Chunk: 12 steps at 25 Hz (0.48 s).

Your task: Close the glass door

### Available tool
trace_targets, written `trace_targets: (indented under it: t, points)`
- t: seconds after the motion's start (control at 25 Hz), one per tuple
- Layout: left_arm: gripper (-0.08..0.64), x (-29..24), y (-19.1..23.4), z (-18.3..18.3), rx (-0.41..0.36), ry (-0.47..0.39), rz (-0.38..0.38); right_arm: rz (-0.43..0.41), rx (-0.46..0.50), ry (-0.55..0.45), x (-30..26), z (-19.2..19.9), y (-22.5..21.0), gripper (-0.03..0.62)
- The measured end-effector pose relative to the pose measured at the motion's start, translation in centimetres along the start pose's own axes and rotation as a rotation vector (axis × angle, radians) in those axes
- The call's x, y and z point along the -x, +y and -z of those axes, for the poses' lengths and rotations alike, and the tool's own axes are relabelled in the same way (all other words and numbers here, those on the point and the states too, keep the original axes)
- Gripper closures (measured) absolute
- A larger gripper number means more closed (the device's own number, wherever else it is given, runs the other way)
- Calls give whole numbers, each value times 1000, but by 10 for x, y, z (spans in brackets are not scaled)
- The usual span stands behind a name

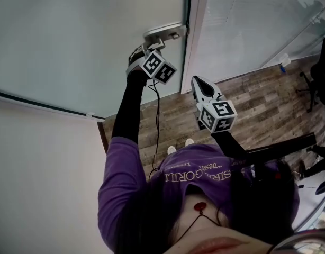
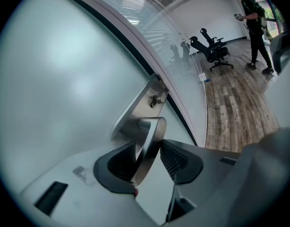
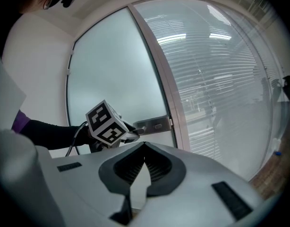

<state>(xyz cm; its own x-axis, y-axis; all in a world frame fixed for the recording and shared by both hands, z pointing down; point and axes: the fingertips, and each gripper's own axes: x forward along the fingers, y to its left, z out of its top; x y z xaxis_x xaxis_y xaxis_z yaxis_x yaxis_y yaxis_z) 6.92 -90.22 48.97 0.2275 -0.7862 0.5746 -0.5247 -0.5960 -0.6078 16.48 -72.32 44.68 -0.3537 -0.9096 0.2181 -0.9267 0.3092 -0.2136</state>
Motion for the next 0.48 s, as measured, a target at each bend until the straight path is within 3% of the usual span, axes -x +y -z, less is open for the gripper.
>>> trace_targets:
  t: [0.32,0.48]
  points:
    - [400,3,0,0,-54,-32,-33,27,-17,-8,10,2,-7,606]
    - [400,29,-2,-7,-142,-104,-135,32,-31,8,14,10,-7,606]
